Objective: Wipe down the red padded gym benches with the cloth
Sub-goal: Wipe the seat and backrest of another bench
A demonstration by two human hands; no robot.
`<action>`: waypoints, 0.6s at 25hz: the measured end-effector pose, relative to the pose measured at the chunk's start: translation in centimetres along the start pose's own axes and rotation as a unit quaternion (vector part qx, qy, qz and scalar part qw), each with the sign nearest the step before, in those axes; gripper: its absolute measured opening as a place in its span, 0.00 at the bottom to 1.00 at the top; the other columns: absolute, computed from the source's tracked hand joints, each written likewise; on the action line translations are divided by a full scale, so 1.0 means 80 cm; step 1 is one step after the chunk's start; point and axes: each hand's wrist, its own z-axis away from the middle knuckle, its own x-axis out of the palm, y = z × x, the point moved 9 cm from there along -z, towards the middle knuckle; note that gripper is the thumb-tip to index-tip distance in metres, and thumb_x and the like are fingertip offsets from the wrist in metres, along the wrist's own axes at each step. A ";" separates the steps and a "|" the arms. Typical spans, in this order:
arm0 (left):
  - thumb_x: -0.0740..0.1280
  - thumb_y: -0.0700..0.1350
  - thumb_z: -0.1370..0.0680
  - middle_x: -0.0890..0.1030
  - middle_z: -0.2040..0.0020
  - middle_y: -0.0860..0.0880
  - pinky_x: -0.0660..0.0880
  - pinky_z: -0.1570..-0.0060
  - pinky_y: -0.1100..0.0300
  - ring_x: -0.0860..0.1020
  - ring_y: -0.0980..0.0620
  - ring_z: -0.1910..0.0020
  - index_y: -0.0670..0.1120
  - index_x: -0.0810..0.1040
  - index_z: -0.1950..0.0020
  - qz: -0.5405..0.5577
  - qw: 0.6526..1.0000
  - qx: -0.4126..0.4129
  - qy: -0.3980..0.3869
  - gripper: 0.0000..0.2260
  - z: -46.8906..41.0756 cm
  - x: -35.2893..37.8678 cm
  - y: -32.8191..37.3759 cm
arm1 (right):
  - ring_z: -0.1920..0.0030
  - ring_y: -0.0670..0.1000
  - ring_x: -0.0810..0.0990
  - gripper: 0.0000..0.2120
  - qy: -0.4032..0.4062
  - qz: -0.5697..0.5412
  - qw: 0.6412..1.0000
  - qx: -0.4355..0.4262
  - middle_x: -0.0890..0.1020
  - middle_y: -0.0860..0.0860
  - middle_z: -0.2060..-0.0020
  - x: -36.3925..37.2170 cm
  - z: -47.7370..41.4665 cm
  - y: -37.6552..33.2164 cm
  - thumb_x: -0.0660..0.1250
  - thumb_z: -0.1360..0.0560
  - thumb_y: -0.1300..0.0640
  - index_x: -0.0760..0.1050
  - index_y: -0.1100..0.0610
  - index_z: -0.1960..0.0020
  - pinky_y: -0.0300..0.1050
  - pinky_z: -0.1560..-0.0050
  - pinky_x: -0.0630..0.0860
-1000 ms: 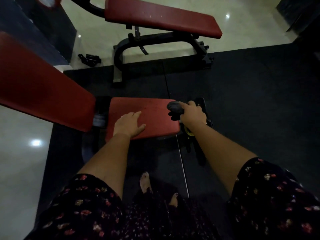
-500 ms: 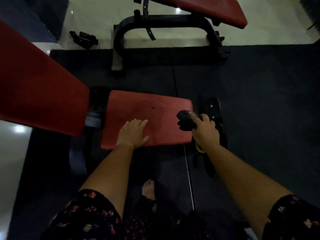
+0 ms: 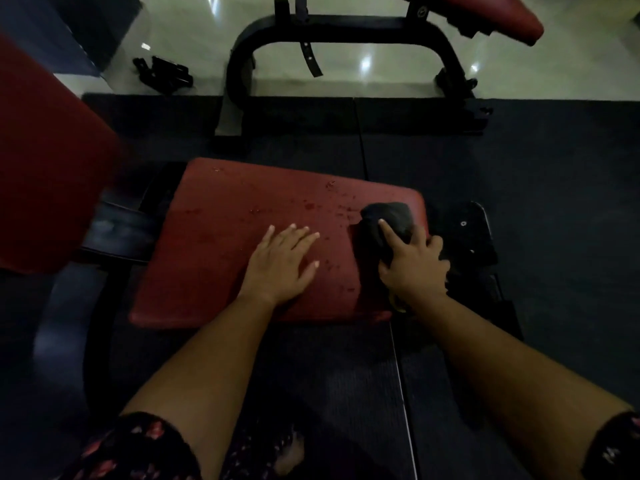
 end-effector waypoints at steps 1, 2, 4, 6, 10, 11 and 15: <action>0.45 0.61 0.23 0.63 0.22 0.51 0.45 0.23 0.49 0.58 0.51 0.22 0.52 0.61 0.22 0.012 1.000 -0.006 0.013 0.31 0.006 0.015 -0.004 | 0.30 0.65 0.59 0.34 0.008 0.004 1.000 0.001 0.54 0.55 0.24 0.016 -0.003 -0.001 0.59 0.25 0.35 0.48 0.35 0.23 0.67 0.38 0.67; 0.46 0.60 0.23 0.64 0.23 0.51 0.47 0.23 0.49 0.59 0.51 0.22 0.52 0.63 0.22 0.033 0.999 -0.013 0.033 0.30 0.011 0.024 -0.008 | 0.28 0.66 0.56 0.34 0.026 0.016 1.000 -0.005 0.51 0.55 0.22 0.025 -0.006 -0.005 0.55 0.25 0.31 0.47 0.34 0.23 0.68 0.38 0.65; 0.50 0.58 0.23 0.66 0.24 0.52 0.49 0.23 0.48 0.60 0.50 0.23 0.52 0.65 0.23 0.055 0.996 -0.026 0.073 0.28 0.014 0.028 -0.017 | 0.26 0.67 0.55 0.31 0.064 0.035 0.997 -0.022 0.48 0.53 0.21 0.033 -0.013 -0.015 0.51 0.24 0.30 0.46 0.34 0.23 0.67 0.39 0.65; 0.51 0.58 0.23 0.67 0.24 0.51 0.48 0.24 0.49 0.61 0.50 0.23 0.52 0.66 0.24 0.066 0.994 -0.023 0.082 0.28 0.008 0.025 -0.017 | 0.26 0.66 0.56 0.29 0.082 0.031 0.996 -0.020 0.49 0.53 0.21 0.030 -0.021 -0.017 0.52 0.21 0.35 0.47 0.34 0.23 0.68 0.39 0.65; 0.50 0.58 0.23 0.67 0.24 0.52 0.46 0.23 0.50 0.60 0.51 0.23 0.52 0.67 0.24 0.071 0.993 -0.037 0.082 0.29 0.009 0.020 -0.016 | 0.27 0.66 0.58 0.28 0.091 0.020 0.996 -0.007 0.50 0.53 0.21 0.028 -0.020 -0.014 0.52 0.22 0.34 0.49 0.33 0.24 0.68 0.39 0.65; 0.49 0.58 0.24 0.67 0.24 0.52 0.47 0.23 0.50 0.60 0.51 0.23 0.52 0.67 0.24 0.068 0.994 -0.037 0.077 0.29 0.010 0.020 -0.015 | 0.27 0.65 0.59 0.28 0.095 0.019 0.995 -0.008 0.50 0.54 0.21 0.026 -0.018 -0.014 0.51 0.23 0.32 0.51 0.32 0.24 0.67 0.39 0.65; 0.47 0.59 0.25 0.67 0.24 0.52 0.48 0.23 0.50 0.60 0.50 0.23 0.51 0.67 0.24 0.062 0.995 -0.036 0.069 0.31 0.008 0.020 -0.017 | 0.32 0.65 0.64 0.26 0.071 0.016 0.997 0.005 0.52 0.57 0.22 0.020 -0.027 -0.012 0.55 0.23 0.34 0.55 0.30 0.26 0.62 0.41 0.70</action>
